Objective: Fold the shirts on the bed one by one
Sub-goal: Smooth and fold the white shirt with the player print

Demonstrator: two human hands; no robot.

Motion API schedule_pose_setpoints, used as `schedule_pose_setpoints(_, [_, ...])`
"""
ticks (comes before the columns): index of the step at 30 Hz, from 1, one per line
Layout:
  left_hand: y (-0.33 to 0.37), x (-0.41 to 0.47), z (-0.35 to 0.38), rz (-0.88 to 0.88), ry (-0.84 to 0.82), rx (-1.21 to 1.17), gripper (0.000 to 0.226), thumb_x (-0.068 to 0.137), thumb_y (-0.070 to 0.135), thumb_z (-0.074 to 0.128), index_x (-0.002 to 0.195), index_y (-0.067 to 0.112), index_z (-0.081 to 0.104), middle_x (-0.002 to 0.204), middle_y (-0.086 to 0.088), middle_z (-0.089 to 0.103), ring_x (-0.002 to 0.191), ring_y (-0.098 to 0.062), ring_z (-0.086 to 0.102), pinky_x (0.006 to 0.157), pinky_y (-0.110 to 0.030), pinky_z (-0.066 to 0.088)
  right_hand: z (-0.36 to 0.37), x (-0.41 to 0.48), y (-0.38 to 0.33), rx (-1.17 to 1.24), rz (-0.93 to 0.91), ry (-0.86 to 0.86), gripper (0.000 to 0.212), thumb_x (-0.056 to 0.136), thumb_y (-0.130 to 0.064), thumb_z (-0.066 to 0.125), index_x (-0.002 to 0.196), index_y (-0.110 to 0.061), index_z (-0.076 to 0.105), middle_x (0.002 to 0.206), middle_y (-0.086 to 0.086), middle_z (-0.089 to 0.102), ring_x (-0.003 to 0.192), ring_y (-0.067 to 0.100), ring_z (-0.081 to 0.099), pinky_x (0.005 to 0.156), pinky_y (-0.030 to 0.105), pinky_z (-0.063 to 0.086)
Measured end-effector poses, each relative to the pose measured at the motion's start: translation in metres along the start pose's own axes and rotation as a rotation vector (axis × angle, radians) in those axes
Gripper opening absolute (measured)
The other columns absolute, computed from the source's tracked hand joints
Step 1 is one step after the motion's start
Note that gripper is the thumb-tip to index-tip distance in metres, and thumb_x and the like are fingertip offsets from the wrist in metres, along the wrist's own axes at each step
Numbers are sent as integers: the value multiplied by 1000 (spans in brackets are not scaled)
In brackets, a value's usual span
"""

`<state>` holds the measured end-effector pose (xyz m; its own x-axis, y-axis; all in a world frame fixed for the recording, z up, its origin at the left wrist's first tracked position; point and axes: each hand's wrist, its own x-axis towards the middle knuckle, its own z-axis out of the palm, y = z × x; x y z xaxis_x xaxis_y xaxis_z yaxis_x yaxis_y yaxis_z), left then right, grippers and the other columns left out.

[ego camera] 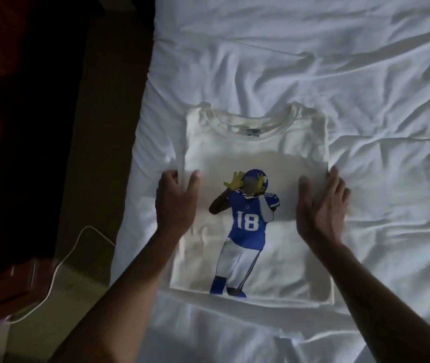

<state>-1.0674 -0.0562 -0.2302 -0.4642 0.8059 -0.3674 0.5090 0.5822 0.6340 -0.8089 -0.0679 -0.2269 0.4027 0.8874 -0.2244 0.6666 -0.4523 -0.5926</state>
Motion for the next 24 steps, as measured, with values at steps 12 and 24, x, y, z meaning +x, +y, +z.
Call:
schedule_pose_setpoints(12, [60,72,-28,-159,-441,-524,32,91,13,79,119,1,74,112,-10,79,106,-28,75,106,-45,54,-47,79,-51,609,400,-213,13,93,-16,74,83,-10,68,85,11,69,69,24,65,62,33,55])
schedule_pose_setpoints(24, [165,-9,-157,43,-447,-743,27,99,14,67,122,-1,70,115,-19,76,107,-34,74,88,-40,62,-199,12,-147,739,118,-98,10,97,-14,68,92,-7,71,86,12,70,77,28,64,68,39,56])
